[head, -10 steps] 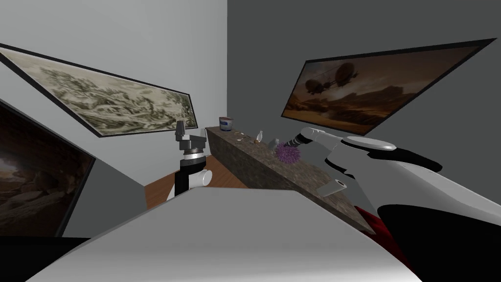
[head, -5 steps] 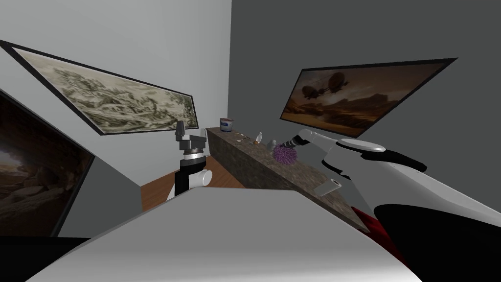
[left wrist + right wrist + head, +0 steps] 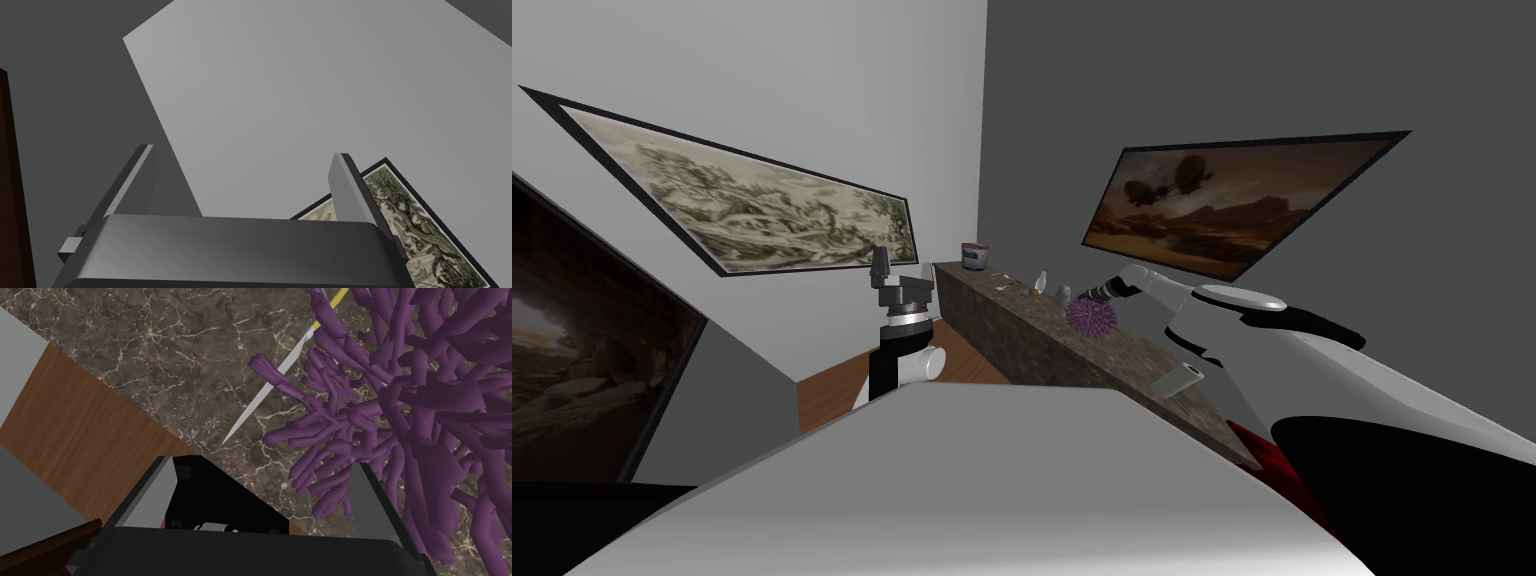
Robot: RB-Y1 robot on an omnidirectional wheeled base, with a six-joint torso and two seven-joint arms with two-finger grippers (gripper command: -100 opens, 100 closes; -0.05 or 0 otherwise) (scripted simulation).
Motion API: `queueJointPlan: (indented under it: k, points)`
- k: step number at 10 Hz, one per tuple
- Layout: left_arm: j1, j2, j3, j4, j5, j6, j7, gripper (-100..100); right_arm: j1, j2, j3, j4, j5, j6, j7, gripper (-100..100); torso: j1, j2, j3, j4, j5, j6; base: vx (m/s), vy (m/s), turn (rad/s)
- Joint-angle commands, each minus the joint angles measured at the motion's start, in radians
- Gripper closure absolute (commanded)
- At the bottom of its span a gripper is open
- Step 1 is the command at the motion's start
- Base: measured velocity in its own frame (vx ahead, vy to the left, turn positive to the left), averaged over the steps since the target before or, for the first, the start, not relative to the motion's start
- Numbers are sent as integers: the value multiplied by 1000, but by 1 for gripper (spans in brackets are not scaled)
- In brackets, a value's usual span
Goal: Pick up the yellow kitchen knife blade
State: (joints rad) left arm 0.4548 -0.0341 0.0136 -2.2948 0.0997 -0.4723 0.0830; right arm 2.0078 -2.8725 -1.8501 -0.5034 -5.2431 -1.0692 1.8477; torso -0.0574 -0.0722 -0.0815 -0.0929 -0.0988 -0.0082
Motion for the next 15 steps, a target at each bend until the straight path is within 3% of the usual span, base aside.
queueJointPlan:
  k: [1, 5, 6, 7, 8, 10, 11, 13, 15]
  points:
    - [0, 0, 0, 0, 0, 0, 0, 0, 47, -49, -18, 28, -50, -17, 17, -100, 0, 0, 0, 0, 0, 0, -3, -41, 19]
    - [0, 0, 0, 0, 0, 0, 0, 0, 47, -49, -18, 28, -170, -17, 17, -100, -7, -9, -8, -8, -7, -1, -8, -23, 8]
    - [0, 0, 0, 0, 0, 0, 0, 0, 92, -91, -31, 43, -201, -28, 23, -100, -7, -10, -9, -8, -7, -1, -1, -32, 32]
    - [0, 0, 0, 0, 0, 0, 0, 0, 95, -91, -31, 93, -236, -28, 23, -100, -9, -11, -9, -8, -7, -1, -5, -38, 52]
    - [0, 0, 0, 0, 0, 0, 0, 0, 95, -91, -31, 57, -269, -28, 23, -100, -13, -11, -10, -10, -8, 2, -10, -23, -19]
    - [0, 0, 0, 0, 0, 0, 0, 0, 95, -91, -31, 49, -334, -28, 23, -100, -15, -13, -11, -10, -9, 2, -4, -6, -8]
    - [0, 0, 0, 0, 0, 0, 0, 0, 143, -124, -40, 57, -362, -37, 27, -100, -15, -13, -12, -10, -9, 2, -6, -35, 32]
    - [0, 0, 0, 0, 0, 0, 0, 0, 143, -106, -40, -32, -417, -37, 27, -100, -17, -13, -11, -10, -9, 2, -10, -38, 15]
    - [0, 0, 0, 0, 0, 0, 0, 0, 143, -130, -40, 56, -478, -37, 27, -100, -15, -14, -12, -11, -9, 2, 1, 3, -2]
